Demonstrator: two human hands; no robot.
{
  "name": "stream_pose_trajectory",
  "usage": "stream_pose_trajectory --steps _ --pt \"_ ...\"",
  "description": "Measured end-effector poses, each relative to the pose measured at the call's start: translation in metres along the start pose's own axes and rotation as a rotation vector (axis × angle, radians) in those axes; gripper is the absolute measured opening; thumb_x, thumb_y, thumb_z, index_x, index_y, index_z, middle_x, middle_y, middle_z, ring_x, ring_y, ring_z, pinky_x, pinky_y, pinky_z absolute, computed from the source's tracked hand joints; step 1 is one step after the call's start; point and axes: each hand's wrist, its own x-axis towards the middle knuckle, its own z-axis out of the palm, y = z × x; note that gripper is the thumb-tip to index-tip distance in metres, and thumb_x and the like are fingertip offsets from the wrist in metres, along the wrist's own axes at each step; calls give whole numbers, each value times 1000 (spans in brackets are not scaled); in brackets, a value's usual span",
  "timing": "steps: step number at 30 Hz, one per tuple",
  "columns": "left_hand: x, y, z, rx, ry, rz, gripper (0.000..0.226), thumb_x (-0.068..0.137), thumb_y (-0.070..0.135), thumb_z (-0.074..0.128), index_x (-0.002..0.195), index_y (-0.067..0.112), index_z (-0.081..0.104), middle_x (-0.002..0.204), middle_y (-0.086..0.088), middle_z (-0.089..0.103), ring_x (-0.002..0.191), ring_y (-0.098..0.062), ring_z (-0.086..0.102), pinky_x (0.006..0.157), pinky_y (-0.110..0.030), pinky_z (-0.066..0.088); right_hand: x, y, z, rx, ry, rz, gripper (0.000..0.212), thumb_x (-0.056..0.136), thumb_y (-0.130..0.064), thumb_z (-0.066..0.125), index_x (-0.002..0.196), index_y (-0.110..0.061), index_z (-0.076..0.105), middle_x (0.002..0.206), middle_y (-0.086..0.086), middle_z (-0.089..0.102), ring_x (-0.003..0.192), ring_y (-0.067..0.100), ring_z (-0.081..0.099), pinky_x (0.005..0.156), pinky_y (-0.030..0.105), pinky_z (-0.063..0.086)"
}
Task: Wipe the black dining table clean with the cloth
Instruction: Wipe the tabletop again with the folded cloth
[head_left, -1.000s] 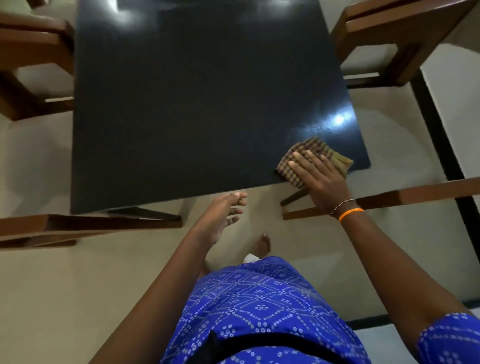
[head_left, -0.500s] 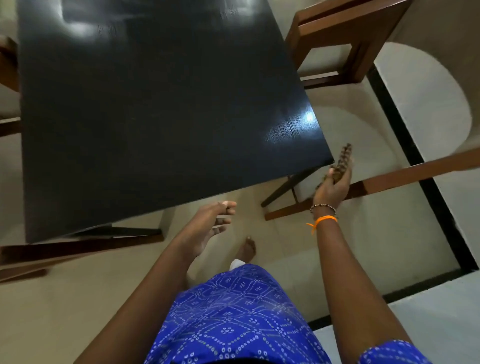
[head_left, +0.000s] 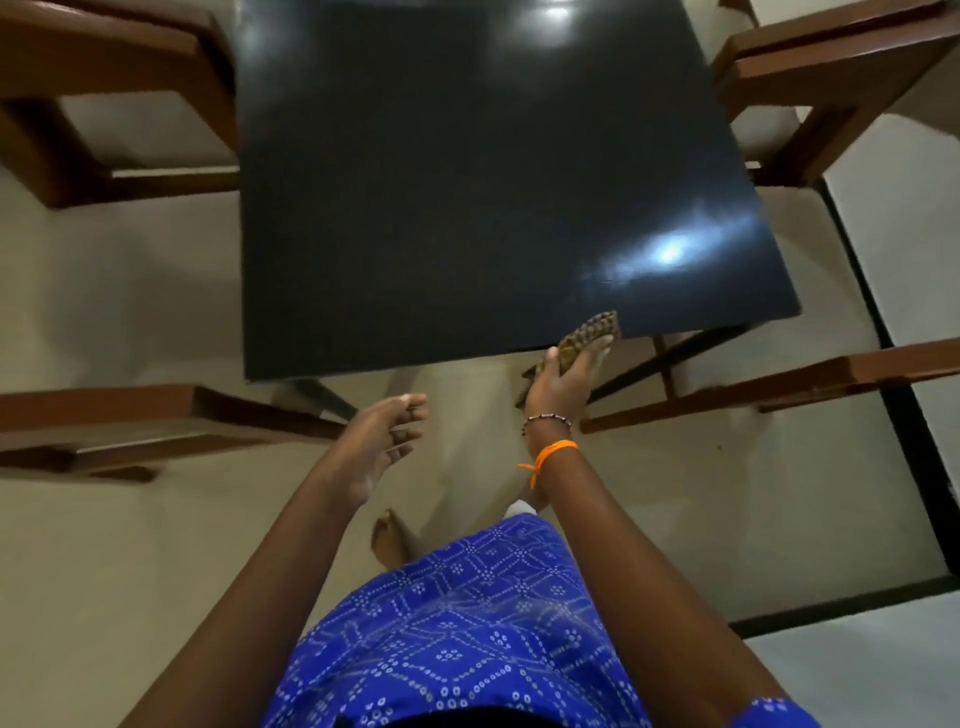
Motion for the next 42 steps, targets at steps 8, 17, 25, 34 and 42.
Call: stream_pose_trajectory --steps 8,17,25,34,42 --pt "-15 -31 -117 -256 183 -65 24 97 25 38 99 22 62 97 1 60 85 -11 53 73 -24 42 -180 -42 105 -34 -425 -60 61 91 -7 53 145 -4 25 146 20 17 134 30 31 112 23 22" --pt "-27 -54 -162 -473 415 -42 25 94 14 37 86 14 60 85 -4 59 77 -14 53 70 -26 42 -242 -75 132 -88 -987 -358 61 85 15 45 142 -1 34 141 21 37 134 29 37 113 24 26" --pt "-19 -55 -150 -477 412 -64 15 91 10 43 93 12 58 81 -1 55 71 -11 48 66 -21 41 -207 -103 139 -337 -945 -954 78 77 12 57 145 -17 32 156 12 21 136 36 29 103 50 42" --pt "-15 -27 -78 -191 261 5 27 97 30 34 96 24 60 97 2 67 90 -17 60 74 -30 49 -150 -48 117 -963 -671 -1357 65 82 -17 63 141 -27 40 149 -3 39 136 33 37 93 32 50" --pt "-8 -13 -29 -58 230 -23 28 98 12 34 101 19 61 95 -1 60 78 -13 51 73 -27 41 -75 -33 53 -1032 -566 -1249 73 66 -18 76 134 -14 50 138 9 53 122 35 54 83 36 54"
